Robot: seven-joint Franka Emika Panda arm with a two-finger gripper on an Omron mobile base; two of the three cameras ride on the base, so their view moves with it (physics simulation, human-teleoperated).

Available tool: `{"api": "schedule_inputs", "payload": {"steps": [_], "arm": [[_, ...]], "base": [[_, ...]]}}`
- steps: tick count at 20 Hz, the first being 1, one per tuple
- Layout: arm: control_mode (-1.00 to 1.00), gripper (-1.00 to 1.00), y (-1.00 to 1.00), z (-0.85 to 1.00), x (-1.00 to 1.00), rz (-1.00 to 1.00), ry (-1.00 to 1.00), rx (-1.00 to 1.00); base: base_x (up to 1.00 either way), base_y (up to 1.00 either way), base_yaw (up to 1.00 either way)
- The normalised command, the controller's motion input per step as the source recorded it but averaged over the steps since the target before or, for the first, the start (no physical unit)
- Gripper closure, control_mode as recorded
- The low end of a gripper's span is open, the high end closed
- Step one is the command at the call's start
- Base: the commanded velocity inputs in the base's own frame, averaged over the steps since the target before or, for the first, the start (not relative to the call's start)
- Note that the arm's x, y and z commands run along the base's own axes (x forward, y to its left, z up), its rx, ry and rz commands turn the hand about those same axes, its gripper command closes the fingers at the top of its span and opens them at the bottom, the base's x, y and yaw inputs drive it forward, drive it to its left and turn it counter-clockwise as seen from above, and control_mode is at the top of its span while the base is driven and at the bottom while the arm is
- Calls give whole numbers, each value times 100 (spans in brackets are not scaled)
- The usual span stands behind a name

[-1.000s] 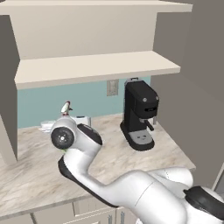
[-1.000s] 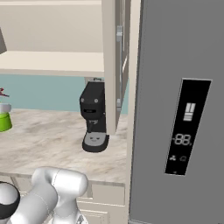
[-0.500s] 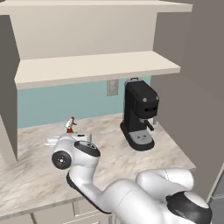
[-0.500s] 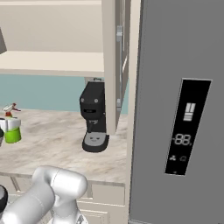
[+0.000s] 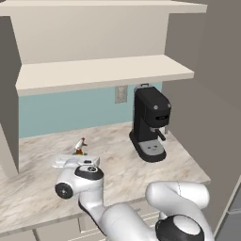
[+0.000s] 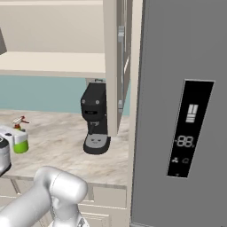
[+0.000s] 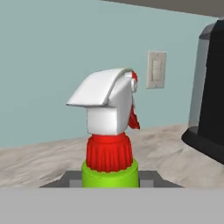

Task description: Move the cutting board and knife to the sink. Then move spray from the cabinet to the counter.

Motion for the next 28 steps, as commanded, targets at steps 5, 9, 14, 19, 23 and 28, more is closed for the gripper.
{"api": "schedule_inputs", "payload": {"steps": [5,9,14,19,23,28], "arm": [[-100,100,0,-41,2,-9,-2,1],[-100,100,0,-27,0,-3,-1,7],[-100,100,0,-27,0,0,0,10],[-100,-100,0,-37,-4,0,0,9],[-100,-100,-3,-16,-20,0,-4,15],[-100,-100,0,0,-29,-1,-1,11]], "base": [[0,0,0],[0,0,0],[0,0,0],[0,0,0],[0,0,0],[0,0,0]]}}
